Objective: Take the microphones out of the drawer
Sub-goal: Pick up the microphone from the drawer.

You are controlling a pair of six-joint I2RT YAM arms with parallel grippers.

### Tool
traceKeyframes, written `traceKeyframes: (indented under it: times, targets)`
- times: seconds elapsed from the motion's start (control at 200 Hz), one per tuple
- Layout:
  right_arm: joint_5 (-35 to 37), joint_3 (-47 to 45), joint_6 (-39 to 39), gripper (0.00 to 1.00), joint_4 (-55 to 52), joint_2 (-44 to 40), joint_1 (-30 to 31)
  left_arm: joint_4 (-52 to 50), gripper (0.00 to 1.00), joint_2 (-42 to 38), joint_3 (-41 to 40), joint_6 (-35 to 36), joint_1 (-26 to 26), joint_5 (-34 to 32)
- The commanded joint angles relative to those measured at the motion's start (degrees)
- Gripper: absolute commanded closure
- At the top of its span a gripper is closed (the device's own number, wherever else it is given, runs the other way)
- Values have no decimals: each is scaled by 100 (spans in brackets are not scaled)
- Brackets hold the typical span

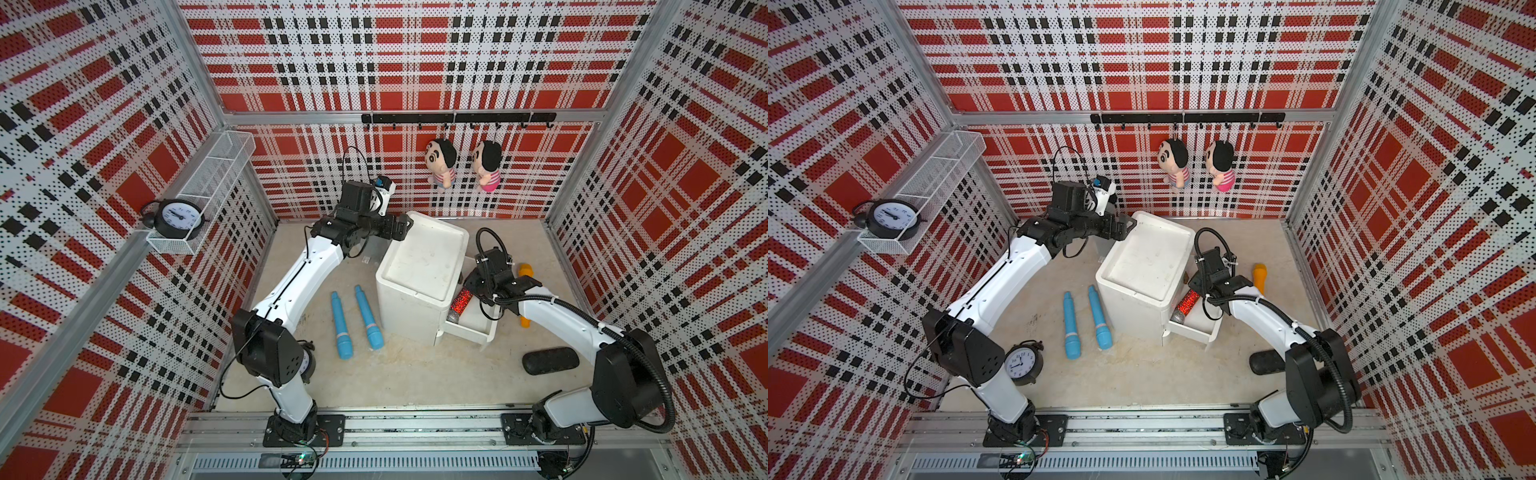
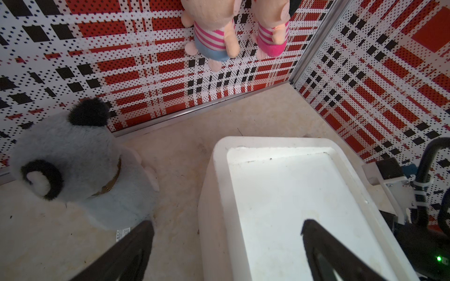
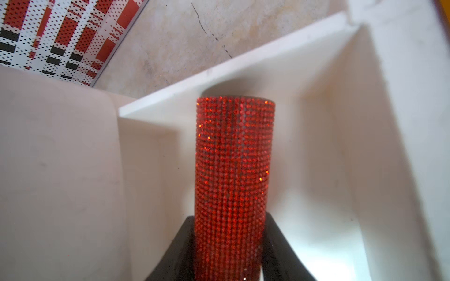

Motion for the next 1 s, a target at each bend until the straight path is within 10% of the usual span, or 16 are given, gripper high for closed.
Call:
traceKeyframes:
  times: [0.0, 0.997]
  targets:
    - [216, -47, 43, 93, -49, -239, 63, 137, 2, -46, -37, -31, 19, 76]
    - [2021, 442, -1531, 100, 487, -1026, 312, 152, 2, 3, -37, -38, 44, 123]
